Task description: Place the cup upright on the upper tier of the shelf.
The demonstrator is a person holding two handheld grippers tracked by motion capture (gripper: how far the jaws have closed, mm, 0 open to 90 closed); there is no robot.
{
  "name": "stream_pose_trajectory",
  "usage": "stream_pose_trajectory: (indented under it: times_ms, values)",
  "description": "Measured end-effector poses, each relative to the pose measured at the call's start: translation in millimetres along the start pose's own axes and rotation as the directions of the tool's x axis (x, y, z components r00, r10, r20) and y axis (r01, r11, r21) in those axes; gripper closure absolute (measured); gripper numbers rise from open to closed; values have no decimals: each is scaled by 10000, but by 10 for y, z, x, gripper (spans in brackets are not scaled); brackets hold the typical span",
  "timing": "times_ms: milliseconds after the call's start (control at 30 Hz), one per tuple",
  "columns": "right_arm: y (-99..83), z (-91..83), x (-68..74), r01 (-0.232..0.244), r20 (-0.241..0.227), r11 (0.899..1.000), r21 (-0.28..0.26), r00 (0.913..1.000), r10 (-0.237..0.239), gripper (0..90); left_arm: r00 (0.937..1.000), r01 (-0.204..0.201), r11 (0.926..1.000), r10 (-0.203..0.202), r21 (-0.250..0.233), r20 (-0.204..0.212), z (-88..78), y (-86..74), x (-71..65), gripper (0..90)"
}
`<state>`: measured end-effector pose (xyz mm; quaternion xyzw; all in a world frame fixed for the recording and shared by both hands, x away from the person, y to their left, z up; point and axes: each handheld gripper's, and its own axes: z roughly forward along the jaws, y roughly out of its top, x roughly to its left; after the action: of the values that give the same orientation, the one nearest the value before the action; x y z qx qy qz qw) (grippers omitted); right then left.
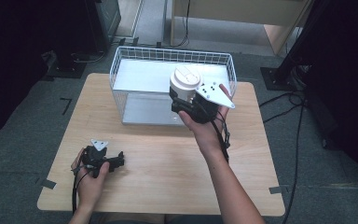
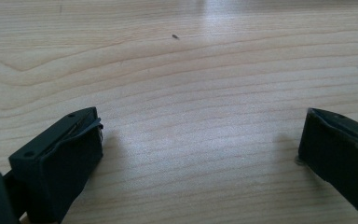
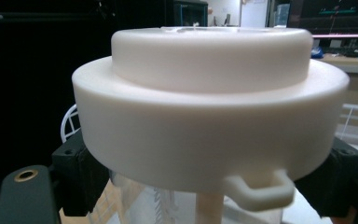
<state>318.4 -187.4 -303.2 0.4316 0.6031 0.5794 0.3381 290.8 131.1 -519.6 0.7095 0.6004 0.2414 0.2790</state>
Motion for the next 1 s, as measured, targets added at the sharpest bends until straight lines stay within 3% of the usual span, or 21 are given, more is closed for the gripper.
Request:
stream_pose_trajectory:
  times_ms: [433, 767, 1000]
  values:
    - [343, 189, -30, 230, 210, 9987, -456, 9995, -220, 158, 10000, -56, 10000, 55, 50, 33, -3, 2, 0, 0]
    - [441, 408, -115, 442, 559, 9985, -337, 9975, -423, 158, 10000, -69, 10000, 69, 59, 34, -4, 2, 1, 0]
    - [467, 550, -214, 299, 734, 9993, -226, 9969, -282, 158, 10000, -61, 10000, 60, 36, 53, 0, 5, -5, 0]
